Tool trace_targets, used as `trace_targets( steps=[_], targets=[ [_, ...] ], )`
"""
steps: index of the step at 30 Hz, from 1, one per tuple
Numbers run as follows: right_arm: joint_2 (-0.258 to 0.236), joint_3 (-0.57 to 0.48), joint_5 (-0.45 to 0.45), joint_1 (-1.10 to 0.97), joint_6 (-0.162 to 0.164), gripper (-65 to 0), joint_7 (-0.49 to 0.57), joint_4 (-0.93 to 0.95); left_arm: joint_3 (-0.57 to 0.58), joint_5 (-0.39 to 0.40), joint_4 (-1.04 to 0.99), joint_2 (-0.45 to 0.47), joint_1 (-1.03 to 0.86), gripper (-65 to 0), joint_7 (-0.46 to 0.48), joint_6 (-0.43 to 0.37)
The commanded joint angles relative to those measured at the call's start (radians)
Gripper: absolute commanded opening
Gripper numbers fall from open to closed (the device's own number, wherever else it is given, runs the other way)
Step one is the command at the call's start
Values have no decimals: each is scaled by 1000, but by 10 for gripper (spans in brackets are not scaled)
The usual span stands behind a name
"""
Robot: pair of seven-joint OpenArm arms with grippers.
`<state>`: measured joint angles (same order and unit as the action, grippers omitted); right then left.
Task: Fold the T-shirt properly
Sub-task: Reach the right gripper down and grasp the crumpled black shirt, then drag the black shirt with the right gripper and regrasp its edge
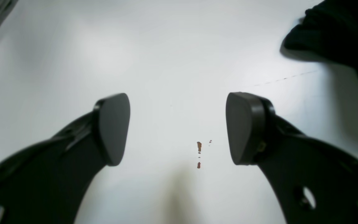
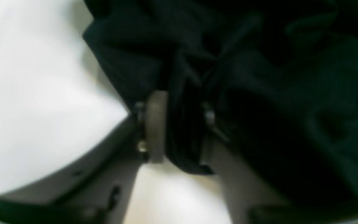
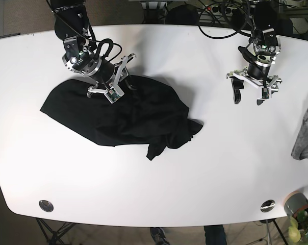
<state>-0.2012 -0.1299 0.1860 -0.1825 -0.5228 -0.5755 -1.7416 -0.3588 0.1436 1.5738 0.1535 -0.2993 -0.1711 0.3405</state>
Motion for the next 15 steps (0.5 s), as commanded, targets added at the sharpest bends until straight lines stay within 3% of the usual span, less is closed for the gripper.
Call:
trace_targets(
  steps=[1,4,7,12,15],
  targets=[
    [-2,5,23,27,34,-407,10,-57,-6,11,17,10,5,-204,25,1],
    [-2,2,28,39,62,-360,4,-93,-9,11,17,10,4,-204,25,1],
    [7,-1,30,79,62,-330,-21,-111,-10,12,18,10,2,-204,25,1],
    [64,-3,20,180,56,-311,-130,-102,-12,12,24,10,1,-204,25,1],
    [82,-55,19,243,59,-311,-159,-67,-12,12,27,10,-2,-204,25,1]
  ],
)
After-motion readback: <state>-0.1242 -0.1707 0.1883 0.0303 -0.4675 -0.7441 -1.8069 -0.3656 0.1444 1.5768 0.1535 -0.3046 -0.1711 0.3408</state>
